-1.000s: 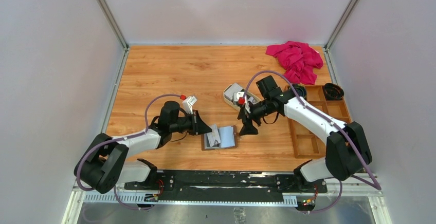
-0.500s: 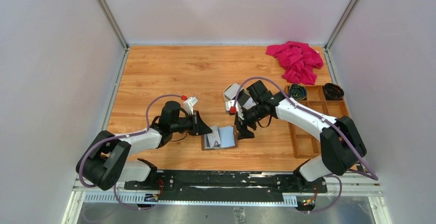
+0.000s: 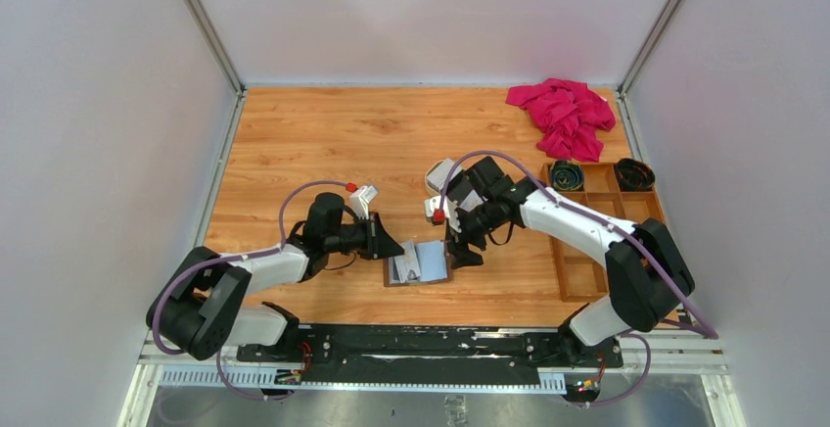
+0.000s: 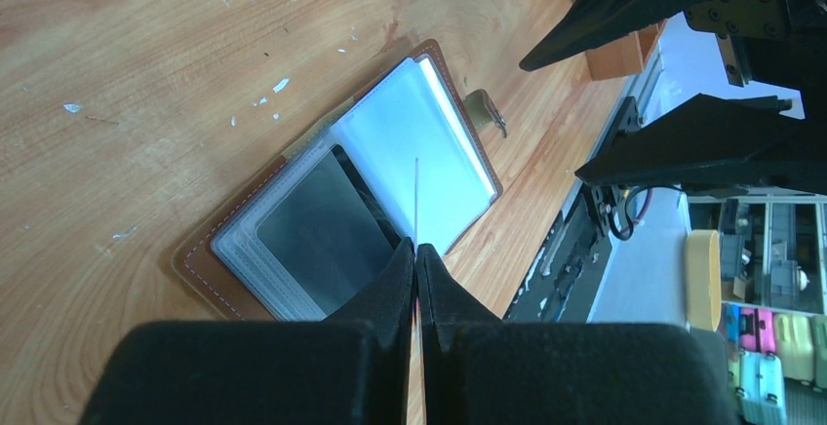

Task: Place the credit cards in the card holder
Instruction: Insert the credit card into the card holder.

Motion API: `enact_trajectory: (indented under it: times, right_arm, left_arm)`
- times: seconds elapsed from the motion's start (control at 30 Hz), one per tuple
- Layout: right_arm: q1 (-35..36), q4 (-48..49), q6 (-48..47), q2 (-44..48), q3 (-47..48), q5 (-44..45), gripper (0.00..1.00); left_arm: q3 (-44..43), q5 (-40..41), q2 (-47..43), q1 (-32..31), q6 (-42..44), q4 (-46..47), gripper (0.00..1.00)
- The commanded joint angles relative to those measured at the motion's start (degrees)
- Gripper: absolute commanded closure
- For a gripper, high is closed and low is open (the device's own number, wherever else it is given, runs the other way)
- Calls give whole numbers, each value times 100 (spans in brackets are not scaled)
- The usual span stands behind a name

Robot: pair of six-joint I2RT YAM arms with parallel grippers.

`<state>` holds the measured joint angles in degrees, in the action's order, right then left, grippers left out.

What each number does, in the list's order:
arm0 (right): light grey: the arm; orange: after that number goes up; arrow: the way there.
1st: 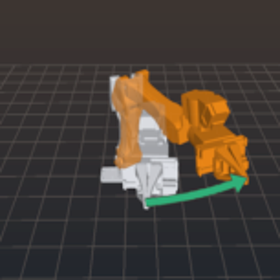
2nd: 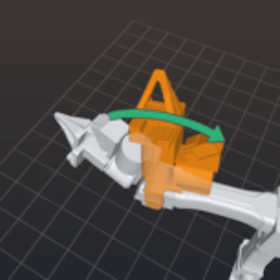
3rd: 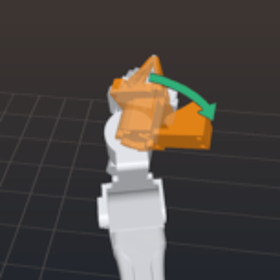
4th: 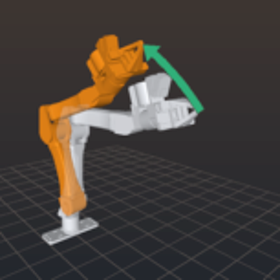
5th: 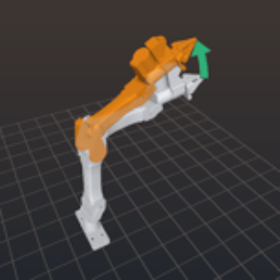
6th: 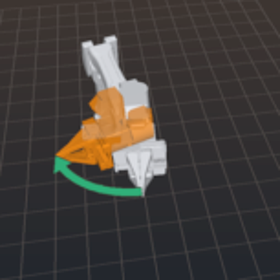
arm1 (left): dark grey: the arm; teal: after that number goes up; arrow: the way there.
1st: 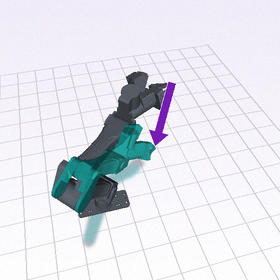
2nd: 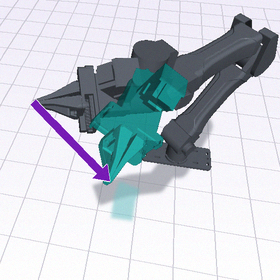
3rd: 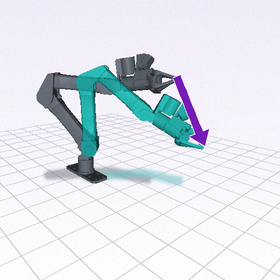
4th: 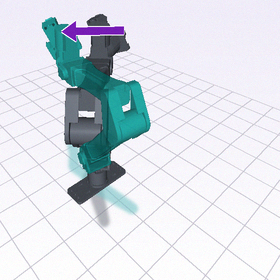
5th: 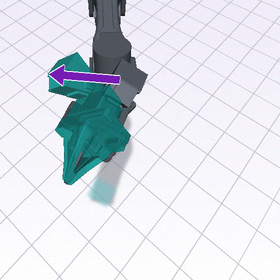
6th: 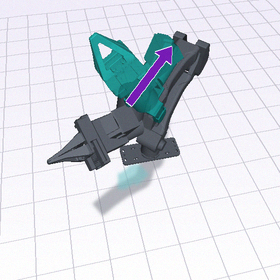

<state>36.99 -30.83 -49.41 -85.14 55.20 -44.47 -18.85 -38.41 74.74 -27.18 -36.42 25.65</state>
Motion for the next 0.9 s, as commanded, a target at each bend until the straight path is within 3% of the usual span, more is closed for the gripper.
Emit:
enact_trajectory:
  times: [0.0,0.87]
  right_arm:
    - [106,-44,-152,-86,-62,87,27]
    - [292,-90,-227,-323,-38,280,29]
  left_arm:
    - [-40,-85,59,-24,109,133,100]
    - [-110,-206,425,-24,87,324,100]
